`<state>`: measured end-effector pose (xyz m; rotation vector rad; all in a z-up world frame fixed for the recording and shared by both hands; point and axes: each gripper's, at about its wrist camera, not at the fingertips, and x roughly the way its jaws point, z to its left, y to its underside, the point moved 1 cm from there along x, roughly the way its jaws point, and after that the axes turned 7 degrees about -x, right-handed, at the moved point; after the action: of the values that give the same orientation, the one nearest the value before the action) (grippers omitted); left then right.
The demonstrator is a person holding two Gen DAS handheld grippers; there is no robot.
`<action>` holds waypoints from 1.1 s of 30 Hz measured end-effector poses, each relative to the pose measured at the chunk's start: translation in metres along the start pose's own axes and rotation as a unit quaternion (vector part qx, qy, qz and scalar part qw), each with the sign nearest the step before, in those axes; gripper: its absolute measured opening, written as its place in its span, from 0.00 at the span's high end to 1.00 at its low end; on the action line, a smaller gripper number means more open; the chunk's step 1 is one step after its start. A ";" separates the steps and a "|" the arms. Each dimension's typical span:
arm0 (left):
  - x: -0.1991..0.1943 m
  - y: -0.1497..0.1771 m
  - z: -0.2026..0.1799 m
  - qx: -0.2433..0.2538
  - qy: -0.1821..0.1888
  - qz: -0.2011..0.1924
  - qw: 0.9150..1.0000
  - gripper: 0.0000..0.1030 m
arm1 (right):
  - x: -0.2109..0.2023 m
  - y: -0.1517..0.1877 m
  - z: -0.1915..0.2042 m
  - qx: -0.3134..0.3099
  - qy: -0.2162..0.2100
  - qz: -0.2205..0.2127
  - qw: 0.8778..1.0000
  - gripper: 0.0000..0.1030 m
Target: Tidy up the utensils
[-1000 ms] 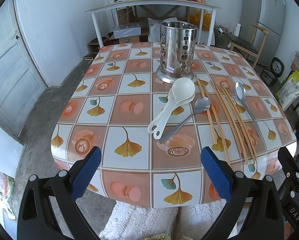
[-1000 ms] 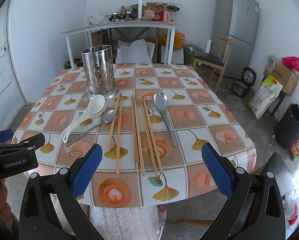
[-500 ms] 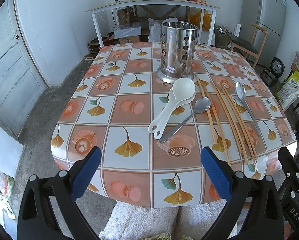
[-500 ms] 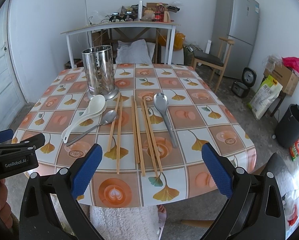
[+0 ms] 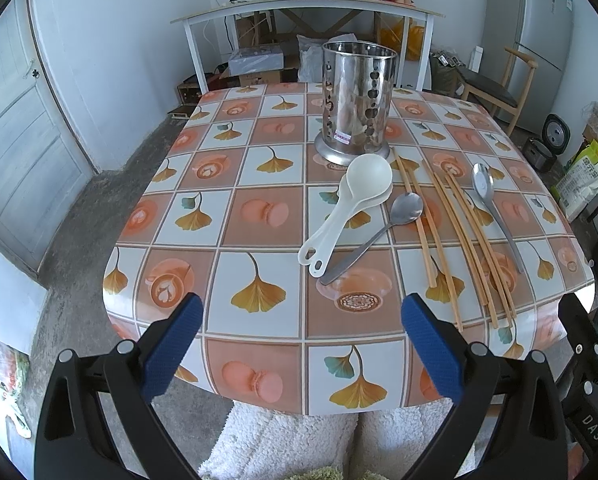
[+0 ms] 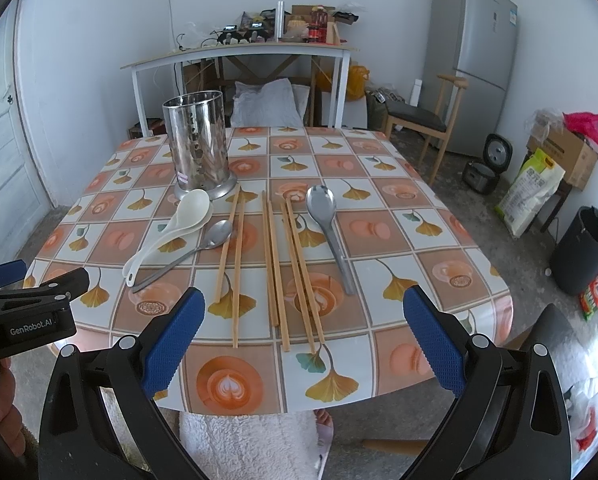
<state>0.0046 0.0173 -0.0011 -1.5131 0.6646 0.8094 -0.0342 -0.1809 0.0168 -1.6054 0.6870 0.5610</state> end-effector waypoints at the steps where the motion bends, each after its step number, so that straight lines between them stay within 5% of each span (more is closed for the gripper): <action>1: 0.000 0.000 0.001 0.000 0.000 0.000 1.000 0.06 | 0.000 0.000 0.000 0.001 0.000 0.000 1.000 0.08; 25: 0.044 -0.021 0.008 0.009 -0.017 0.013 1.000 0.06 | 0.041 -0.015 0.003 0.010 -0.007 0.022 1.000 0.08; 33: 0.066 -0.046 0.021 0.021 0.013 -0.005 1.000 0.06 | 0.058 -0.035 0.003 0.011 -0.034 -0.034 0.999 0.08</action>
<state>0.0781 0.0460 -0.0275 -1.4908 0.6891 0.7651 0.0316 -0.1813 0.0009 -1.5751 0.5831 0.5534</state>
